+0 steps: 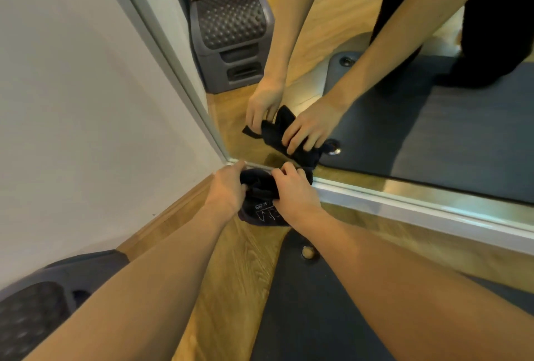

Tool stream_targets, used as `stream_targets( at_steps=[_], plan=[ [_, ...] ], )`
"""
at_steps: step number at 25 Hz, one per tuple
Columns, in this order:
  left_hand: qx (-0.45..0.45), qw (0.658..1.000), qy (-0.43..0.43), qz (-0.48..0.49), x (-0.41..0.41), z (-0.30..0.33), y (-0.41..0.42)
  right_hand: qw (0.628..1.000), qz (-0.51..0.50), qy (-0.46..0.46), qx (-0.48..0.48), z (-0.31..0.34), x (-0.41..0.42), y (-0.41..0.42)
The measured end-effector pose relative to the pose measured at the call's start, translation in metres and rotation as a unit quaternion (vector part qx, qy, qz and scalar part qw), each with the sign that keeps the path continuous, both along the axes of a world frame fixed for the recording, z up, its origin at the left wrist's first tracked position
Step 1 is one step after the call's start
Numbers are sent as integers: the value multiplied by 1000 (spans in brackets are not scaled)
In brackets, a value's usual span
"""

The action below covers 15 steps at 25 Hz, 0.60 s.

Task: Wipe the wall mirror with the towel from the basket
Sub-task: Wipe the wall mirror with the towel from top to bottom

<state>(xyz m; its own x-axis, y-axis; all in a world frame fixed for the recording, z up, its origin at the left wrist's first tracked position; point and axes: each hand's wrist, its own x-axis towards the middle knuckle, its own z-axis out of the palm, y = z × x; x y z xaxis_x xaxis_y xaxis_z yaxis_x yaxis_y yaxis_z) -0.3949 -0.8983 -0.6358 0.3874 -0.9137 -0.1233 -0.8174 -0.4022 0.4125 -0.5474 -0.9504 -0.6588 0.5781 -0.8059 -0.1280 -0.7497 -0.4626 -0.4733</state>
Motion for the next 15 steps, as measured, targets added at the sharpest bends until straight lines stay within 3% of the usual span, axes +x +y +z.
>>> stream_targets(
  at_steps=[6,15],
  plan=[
    [98,988,58,-104,-142,75,3,994,-43,25,102,67,-174,26],
    [117,979,61,-153,-396,213,-9,993,-97,24,66,206,-427,31]
  ],
)
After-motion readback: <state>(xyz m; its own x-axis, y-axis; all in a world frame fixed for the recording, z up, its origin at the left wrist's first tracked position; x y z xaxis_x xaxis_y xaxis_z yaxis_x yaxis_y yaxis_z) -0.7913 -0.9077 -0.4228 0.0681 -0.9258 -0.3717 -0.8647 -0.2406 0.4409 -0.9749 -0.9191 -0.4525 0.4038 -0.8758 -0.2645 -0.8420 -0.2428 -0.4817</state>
